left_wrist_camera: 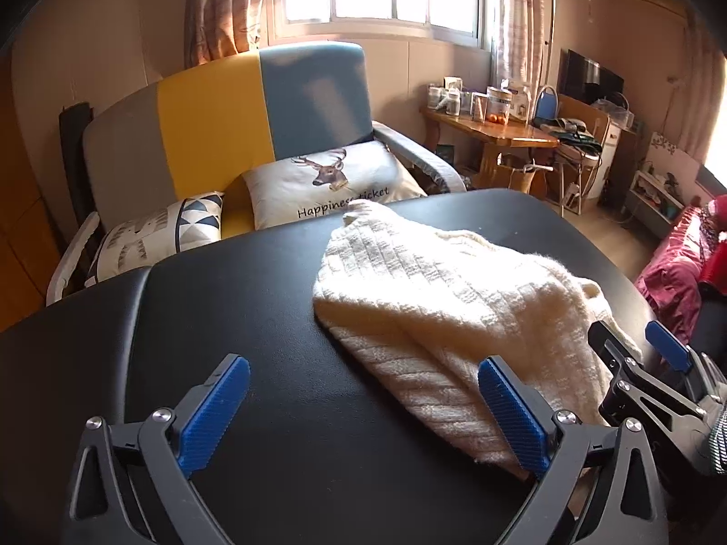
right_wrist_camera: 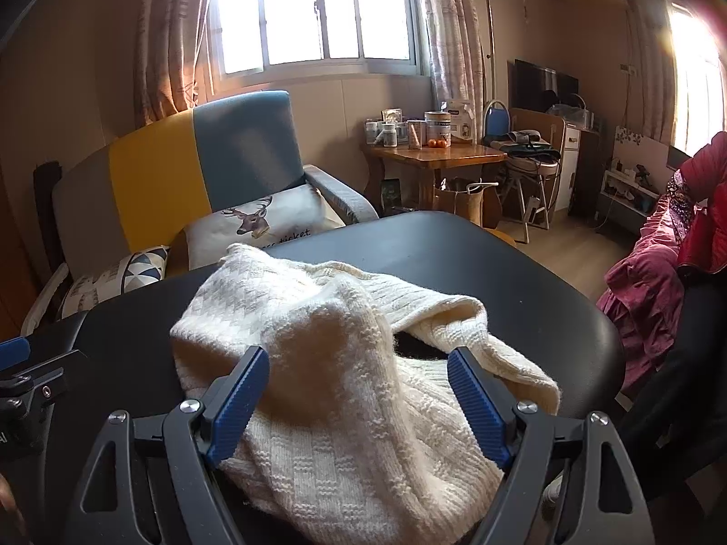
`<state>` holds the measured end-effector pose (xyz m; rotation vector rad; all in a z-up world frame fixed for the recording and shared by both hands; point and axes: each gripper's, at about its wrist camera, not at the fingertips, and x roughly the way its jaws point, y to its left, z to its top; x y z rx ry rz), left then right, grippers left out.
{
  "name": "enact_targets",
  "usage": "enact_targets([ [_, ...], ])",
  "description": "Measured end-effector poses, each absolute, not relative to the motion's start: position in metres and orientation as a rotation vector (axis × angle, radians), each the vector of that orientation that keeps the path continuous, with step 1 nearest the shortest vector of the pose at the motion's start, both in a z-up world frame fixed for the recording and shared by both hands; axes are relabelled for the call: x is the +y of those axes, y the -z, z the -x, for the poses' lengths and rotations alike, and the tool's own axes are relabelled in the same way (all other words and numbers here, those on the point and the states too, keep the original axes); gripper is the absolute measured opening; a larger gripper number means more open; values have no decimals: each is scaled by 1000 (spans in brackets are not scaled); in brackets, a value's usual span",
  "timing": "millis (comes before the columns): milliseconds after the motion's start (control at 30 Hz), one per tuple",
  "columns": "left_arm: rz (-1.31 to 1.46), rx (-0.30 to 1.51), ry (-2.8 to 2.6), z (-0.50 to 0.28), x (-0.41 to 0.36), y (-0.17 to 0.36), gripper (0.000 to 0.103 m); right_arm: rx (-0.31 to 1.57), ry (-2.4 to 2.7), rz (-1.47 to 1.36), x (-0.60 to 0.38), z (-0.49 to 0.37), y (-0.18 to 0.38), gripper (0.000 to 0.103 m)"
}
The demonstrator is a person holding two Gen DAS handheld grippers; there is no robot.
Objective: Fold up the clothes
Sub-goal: 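Move both grippers toward the crumpled cream sweater on the ottoman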
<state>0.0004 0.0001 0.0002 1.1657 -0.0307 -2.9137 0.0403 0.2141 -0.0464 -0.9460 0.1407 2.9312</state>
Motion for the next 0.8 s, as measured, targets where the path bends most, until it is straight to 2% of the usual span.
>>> enact_targets([
  [200, -1188, -52, 2905, -7, 3, 0, 102, 105, -2931, 957, 210, -42, 47, 83],
  [367, -1254, 21, 2899, -4, -13, 15, 102, 80, -2920, 996, 206, -38, 50, 83],
  [500, -1379, 157, 2908, -16, -47, 38, 102, 68, -2940, 1023, 200, -37, 53, 83],
  [633, -1520, 311, 2902, -29, -83, 61, 102, 281, -3205, 1183, 200, -33, 51, 83],
  [800, -1616, 491, 2848, -53, -138, 91, 102, -32, -3417, 1441, 160, -13, 39, 83],
])
